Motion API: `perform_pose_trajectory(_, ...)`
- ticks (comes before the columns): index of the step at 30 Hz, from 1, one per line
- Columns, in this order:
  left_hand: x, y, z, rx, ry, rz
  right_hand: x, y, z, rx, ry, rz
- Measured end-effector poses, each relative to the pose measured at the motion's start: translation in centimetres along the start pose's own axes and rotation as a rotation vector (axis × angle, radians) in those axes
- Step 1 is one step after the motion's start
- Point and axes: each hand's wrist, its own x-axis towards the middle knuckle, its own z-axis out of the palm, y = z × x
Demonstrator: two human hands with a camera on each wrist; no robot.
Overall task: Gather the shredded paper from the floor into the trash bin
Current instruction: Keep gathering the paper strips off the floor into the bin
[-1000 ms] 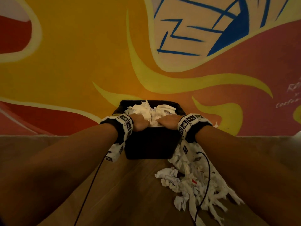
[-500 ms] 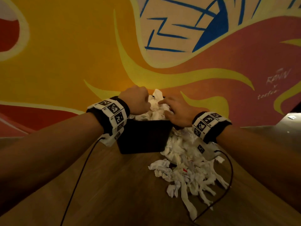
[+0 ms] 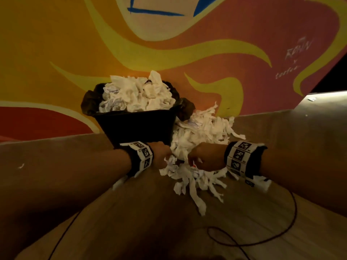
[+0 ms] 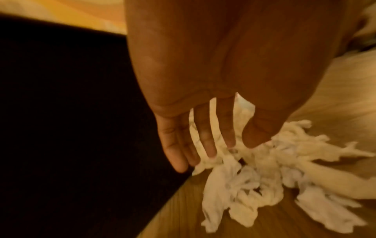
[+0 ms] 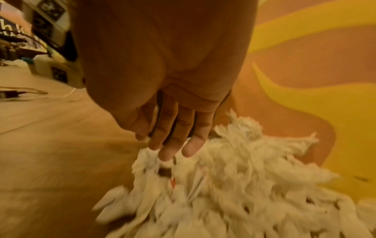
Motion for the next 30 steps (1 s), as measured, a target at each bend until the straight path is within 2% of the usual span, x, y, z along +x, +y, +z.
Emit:
perform_pose_trajectory(3, 2.3, -0.1, 3.1, -0.035, 0.078, -0.029, -0.1, 0.3, 2.9, -0.053, -0.162, 0.006)
perform_pose_trajectory(5, 3.4, 0.0, 5.4, -0.104, 0.092, -0.046, -0.1, 0.6, 3.5, -0.044, -0.211, 0.013)
perform_pose_trajectory(9, 4.6, 0.5, 9.0, -0.267, 0.152, -0.065, -0.4, 1.0, 3.7, -0.017, -0.144, -0.01)
perform_pose_trajectory(12, 4.7, 0.6, 11.0, -0.266, 0.158, -0.155, -0.3, 1.2, 4.8, -0.013, -0.141, -0.044)
perform_pose_trajectory(15, 4.0, 1.3, 12.4, -0.378, 0.175, -0.256, 0.3, 1.4, 7.0, -0.012, -0.136, -0.069)
perform_pose_trajectory(21, 2.4, 2.3, 13.0, -0.902, 0.445, -0.395, 2.7, 1.1, 11.4, -0.056, -0.113, -0.059)
perform_pose_trajectory(24, 1.9, 2.0, 12.7, -1.049, 0.559, -0.396, 3.8, 0.9, 12.2, -0.093, -0.136, -0.062)
perform_pose_trajectory(27, 1.7, 1.6, 12.4, -1.097, 0.626, -0.341, 4.4, 0.8, 11.6, 0.022, -0.078, -0.051)
perform_pose_trajectory(30, 1.7, 1.2, 11.9, -1.238, 0.658, -0.318, 4.5, 0.9, 10.2, 0.085, -0.04, -0.083)
